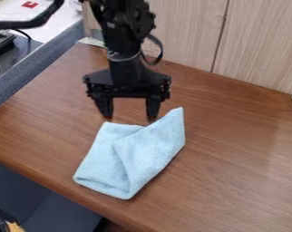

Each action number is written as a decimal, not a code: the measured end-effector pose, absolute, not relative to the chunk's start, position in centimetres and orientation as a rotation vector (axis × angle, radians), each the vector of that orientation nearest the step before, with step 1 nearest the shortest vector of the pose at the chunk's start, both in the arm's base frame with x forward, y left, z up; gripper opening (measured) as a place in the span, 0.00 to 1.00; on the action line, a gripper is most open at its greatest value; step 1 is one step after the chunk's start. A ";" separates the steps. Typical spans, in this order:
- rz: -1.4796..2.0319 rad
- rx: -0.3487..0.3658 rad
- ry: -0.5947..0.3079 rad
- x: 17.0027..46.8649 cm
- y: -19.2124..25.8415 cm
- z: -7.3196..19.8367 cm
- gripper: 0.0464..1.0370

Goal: Move the cloth to the left of the table

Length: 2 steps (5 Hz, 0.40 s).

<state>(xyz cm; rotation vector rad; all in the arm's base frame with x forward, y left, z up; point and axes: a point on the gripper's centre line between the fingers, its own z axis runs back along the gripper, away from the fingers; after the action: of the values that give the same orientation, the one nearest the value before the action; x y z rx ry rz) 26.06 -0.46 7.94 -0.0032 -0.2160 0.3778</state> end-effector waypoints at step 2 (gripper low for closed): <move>0.423 0.026 -0.103 22.7 0.8 3.7 0.96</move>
<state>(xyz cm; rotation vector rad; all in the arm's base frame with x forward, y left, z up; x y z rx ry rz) 22.70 0.84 3.70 0.0260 -0.1029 0.4229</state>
